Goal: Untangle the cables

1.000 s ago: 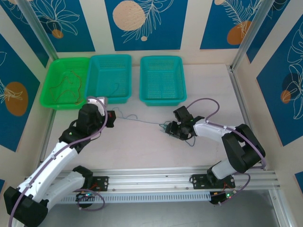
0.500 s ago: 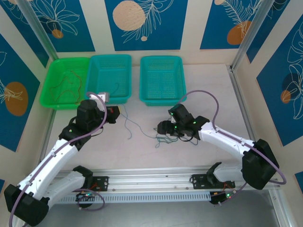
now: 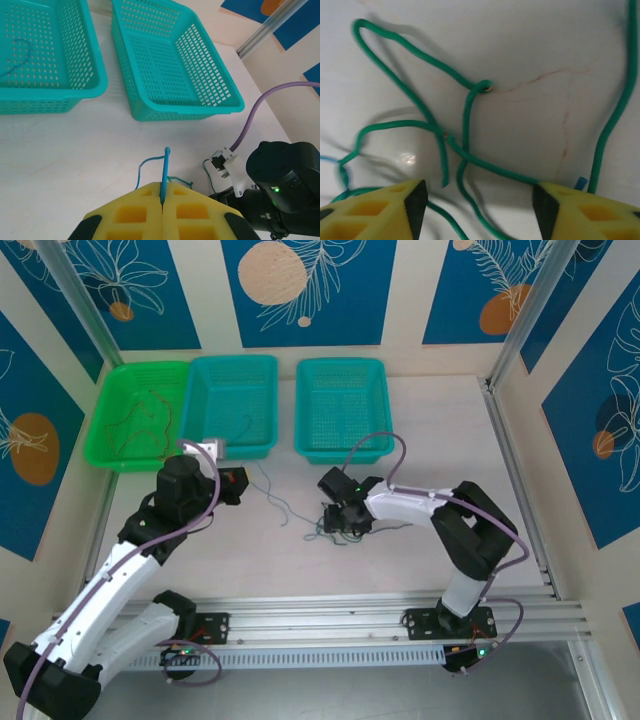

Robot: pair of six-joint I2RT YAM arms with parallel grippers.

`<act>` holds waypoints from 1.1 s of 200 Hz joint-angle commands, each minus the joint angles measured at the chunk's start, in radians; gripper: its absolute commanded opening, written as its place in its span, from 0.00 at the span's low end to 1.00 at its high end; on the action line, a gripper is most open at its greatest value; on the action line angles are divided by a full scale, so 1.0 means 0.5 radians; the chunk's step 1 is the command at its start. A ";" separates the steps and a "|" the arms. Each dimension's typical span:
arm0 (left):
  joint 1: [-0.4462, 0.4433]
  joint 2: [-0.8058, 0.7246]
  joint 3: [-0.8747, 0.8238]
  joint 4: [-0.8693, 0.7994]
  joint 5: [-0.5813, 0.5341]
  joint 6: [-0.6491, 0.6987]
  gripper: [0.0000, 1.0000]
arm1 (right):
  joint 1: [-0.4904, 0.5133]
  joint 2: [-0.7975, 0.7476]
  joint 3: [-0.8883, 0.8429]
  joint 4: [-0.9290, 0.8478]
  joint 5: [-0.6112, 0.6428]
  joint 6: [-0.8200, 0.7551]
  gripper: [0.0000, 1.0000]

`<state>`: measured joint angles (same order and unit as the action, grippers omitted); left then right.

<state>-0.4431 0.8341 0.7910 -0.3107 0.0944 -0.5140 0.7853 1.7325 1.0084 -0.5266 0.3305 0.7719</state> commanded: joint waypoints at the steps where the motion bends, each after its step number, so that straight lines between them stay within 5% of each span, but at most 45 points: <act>1: 0.021 -0.046 0.058 -0.144 -0.194 0.047 0.00 | -0.052 0.088 0.008 -0.174 0.117 0.190 0.52; 46: 0.073 -0.175 0.183 -0.558 -0.886 0.113 0.00 | -0.245 -0.044 -0.227 -0.206 0.178 0.312 0.43; 87: 0.205 -0.280 0.213 -0.719 -1.196 0.157 0.00 | -0.410 -0.205 -0.411 -0.098 0.085 0.334 0.37; 111: 0.242 -0.339 0.188 -0.708 -1.188 0.163 0.00 | -0.470 -0.233 -0.421 -0.079 0.036 0.346 0.37; 135: 0.248 -0.346 0.151 -0.535 -0.780 0.250 0.00 | -0.456 -0.307 -0.395 -0.033 -0.088 0.183 0.39; 156: 0.248 -0.335 0.114 -0.281 -0.273 0.305 0.00 | -0.393 -0.473 -0.313 -0.052 -0.207 0.059 0.51; 187: 0.248 -0.266 0.194 -0.079 0.071 0.321 0.00 | -0.341 -0.760 -0.162 -0.152 -0.299 0.010 0.75; 220: 0.245 -0.106 0.386 0.172 0.354 0.296 0.00 | -0.229 -1.088 -0.121 0.073 -0.604 -0.196 0.76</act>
<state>-0.3275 0.7418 0.8909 -0.3840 0.0971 -0.3820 0.6319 1.2869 0.9215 -0.5507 0.1761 0.7670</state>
